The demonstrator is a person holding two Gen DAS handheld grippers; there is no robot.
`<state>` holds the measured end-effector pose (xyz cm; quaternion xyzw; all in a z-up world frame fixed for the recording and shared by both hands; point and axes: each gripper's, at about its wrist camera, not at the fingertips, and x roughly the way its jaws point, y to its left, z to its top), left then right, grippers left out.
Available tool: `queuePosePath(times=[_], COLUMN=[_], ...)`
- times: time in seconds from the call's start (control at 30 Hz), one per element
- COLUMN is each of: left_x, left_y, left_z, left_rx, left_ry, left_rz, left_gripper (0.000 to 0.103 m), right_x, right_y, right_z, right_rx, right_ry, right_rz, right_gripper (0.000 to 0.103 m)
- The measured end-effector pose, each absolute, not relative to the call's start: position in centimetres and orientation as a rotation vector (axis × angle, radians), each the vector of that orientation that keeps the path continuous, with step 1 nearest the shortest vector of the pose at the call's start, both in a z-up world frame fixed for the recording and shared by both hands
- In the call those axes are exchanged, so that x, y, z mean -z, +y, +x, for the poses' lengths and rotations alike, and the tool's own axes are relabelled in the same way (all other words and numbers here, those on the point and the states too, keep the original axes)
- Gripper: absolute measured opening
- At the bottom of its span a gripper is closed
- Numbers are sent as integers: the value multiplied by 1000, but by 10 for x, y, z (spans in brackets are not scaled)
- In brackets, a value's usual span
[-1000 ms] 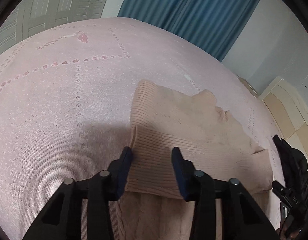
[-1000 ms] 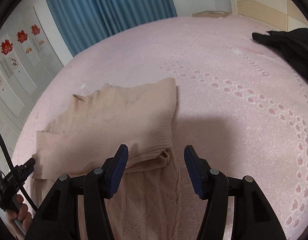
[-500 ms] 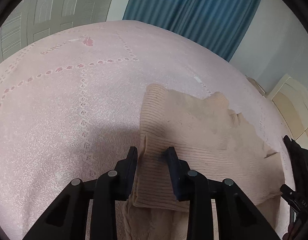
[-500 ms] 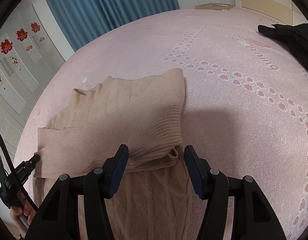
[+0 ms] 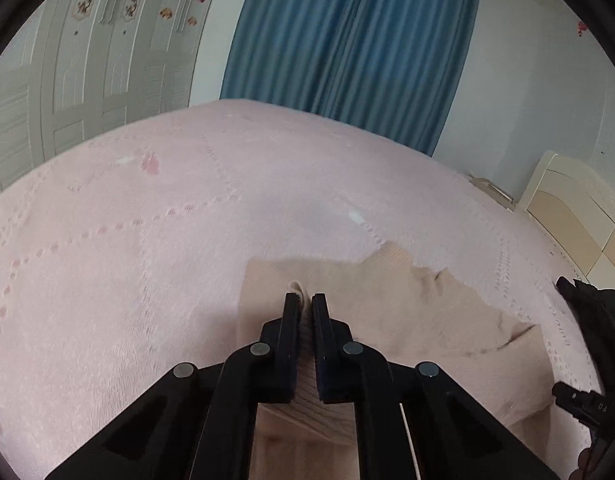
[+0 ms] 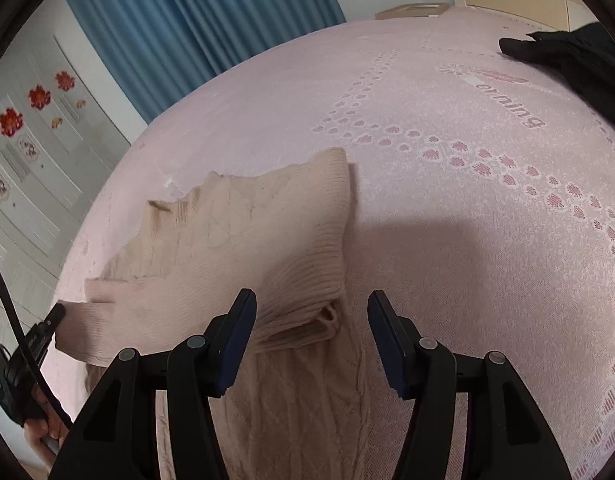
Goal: Fold small clothes
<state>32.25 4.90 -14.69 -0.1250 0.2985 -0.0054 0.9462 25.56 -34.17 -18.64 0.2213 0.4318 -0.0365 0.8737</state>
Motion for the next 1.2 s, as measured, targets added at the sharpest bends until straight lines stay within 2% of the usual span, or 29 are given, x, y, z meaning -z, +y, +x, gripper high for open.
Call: queuePosePath(times=[0.2, 0.43, 0.63, 0.87, 1.03, 1.1, 1.2], left_x=[113, 189, 192, 201, 196, 193, 188], left_y=[47, 52, 58, 56, 52, 52, 54], left_z=[336, 347, 340, 345, 334, 324, 306], left_rx=[-3, -85, -99, -89, -70, -55, -48], left_ry=[526, 783, 796, 853, 842, 833, 801], left_rz=[-244, -263, -294, -272, -258, -259, -257], left_gripper=[7, 8, 32, 39, 39, 39, 38], right_x=[186, 193, 212, 212, 203, 192, 179], right_y=[-350, -343, -335, -324, -329, -332, -327], right_z=[258, 267, 279, 280, 274, 260, 242], right_rx=[92, 130, 187, 227, 184, 76, 70], right_ry=[889, 928, 1016, 1019, 999, 928, 853], right_rz=[488, 429, 350, 271, 319, 394, 350], right_gripper=[57, 57, 58, 59, 63, 63, 63])
